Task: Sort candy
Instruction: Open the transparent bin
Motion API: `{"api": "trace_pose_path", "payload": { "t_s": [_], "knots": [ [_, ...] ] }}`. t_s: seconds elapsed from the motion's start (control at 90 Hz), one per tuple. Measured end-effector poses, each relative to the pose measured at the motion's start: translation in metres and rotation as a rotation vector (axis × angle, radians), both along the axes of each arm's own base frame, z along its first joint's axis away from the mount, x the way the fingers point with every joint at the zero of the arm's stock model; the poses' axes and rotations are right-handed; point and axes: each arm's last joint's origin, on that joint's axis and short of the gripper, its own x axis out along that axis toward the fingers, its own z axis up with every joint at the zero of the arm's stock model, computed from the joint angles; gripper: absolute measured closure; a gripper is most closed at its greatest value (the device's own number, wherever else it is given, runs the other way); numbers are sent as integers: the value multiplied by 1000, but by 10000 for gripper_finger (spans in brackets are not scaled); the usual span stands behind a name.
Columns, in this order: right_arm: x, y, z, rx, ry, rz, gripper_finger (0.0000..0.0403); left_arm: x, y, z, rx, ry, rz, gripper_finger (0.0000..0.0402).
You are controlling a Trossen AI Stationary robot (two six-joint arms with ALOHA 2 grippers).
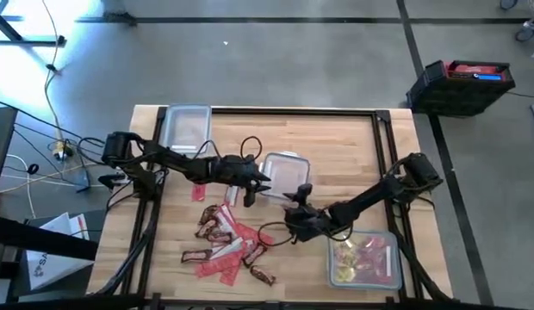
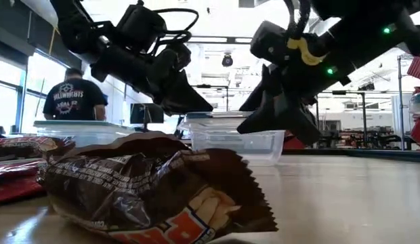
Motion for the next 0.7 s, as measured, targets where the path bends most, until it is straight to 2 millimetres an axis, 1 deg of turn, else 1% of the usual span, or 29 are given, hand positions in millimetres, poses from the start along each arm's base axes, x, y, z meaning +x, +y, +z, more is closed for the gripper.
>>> {"api": "trace_pose_path", "payload": {
  "t_s": [0.089, 0.167, 0.244, 0.344, 0.4, 0.467, 0.522, 0.578, 0.7],
  "knots": [
    [2, 2, 2, 38, -30, 18, 271, -1, -1, 1, -2, 1, -48, 275],
    [3, 0, 3, 92, -64, -3, 298, -3, -3, 6, -7, 5, -98, 275],
    [5, -2, 4, 171, -101, -33, 324, -9, -5, 17, -12, 6, -110, 275],
    [8, -5, 5, 258, -137, -54, 362, -19, -12, 36, -22, -8, -122, 275],
    [8, -6, 7, 292, -146, -59, 383, -24, -20, 47, -41, -26, -135, 275],
    [6, -6, 10, 325, -150, -60, 396, -33, -36, 50, -52, -35, -189, 275],
    [6, -8, 13, 338, -163, -68, 396, -41, -51, 45, -35, -12, -244, 275],
    [6, -10, 20, 347, -182, -69, 395, -47, -63, 42, -7, -3, -261, 275],
    [7, -16, 29, 365, -211, -77, 401, -53, -81, 35, 73, -14, -184, 275]
  ]
}}
